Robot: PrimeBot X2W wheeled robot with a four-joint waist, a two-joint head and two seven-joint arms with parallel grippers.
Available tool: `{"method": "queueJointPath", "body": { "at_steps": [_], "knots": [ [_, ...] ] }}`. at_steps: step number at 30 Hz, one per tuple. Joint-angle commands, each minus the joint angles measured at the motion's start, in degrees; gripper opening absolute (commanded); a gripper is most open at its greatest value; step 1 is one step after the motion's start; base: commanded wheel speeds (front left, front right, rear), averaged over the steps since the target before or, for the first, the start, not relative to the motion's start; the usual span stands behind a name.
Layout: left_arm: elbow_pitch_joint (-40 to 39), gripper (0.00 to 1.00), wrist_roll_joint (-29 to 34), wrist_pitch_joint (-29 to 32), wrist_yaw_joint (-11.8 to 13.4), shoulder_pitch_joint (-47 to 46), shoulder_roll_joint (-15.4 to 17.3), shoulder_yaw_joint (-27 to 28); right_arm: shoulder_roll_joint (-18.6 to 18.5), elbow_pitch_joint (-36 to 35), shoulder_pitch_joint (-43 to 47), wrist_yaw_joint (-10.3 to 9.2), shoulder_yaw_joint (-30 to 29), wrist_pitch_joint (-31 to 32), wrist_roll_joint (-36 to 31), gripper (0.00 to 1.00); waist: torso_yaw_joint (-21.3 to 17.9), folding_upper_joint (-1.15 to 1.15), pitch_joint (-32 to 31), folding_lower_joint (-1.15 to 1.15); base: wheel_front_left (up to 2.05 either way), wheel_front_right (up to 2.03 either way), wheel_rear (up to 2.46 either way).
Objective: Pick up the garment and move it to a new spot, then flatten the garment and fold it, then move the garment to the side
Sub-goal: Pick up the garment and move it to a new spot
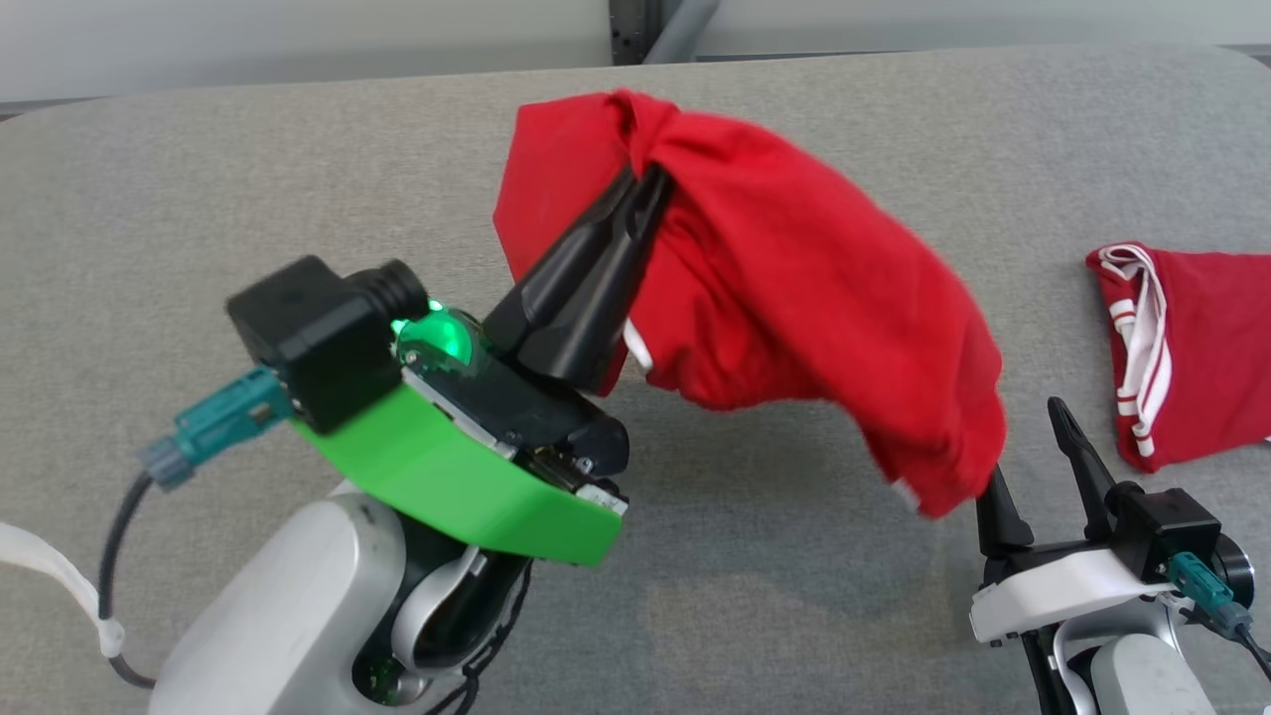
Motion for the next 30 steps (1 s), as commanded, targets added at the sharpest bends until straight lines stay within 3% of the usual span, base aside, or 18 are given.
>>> {"method": "queueJointPath", "body": {
  "at_steps": [1, 5, 9, 23, 30],
  "knots": [
    [0.58, 0.0, 1.95, 0.21, 0.63, 0.81, 1.02, -0.18, -0.13, -0.19, 0.13, -0.04, 0.16, 0.0, 0.36, 1.0, -1.45, 0.0, 0.61, 0.0, 0.0, 0.0, 0.0],
    [4.83, 0.0, 4.01, 1.56, 1.46, 2.16, 2.1, -2.98, -0.14, -0.15, -0.29, -0.04, 0.18, 0.0, 1.06, 1.0, -2.57, 0.0, 1.52, 0.0, 0.0, 0.0, 0.0],
    [13.05, 0.0, 5.67, 0.94, 0.61, 3.2, 1.98, -5.5, -0.12, 0.11, -0.86, -0.04, 0.32, 0.0, 1.4, 1.0, -3.25, 0.0, 2.47, 0.0, 0.0, 0.0, 0.0],
    [44.41, 0.0, 9.47, -5.37, -3.71, -1.34, -5.34, -10.74, -0.13, 0.81, -2.35, -0.04, 0.68, 0.0, 1.21, 1.0, -3.5, 0.0, 3.84, 0.0, 0.0, 0.0, 0.0],
    [53.28, 0.02, 9.12, -9.05, -6.16, -3.27, -8.12, -11.11, -0.14, 1.14, -2.22, -0.04, 0.37, 0.0, 0.9, 1.0, -3.22, 0.0, 3.7, 0.0, 0.0, 0.0, 0.0]
  ]
}}
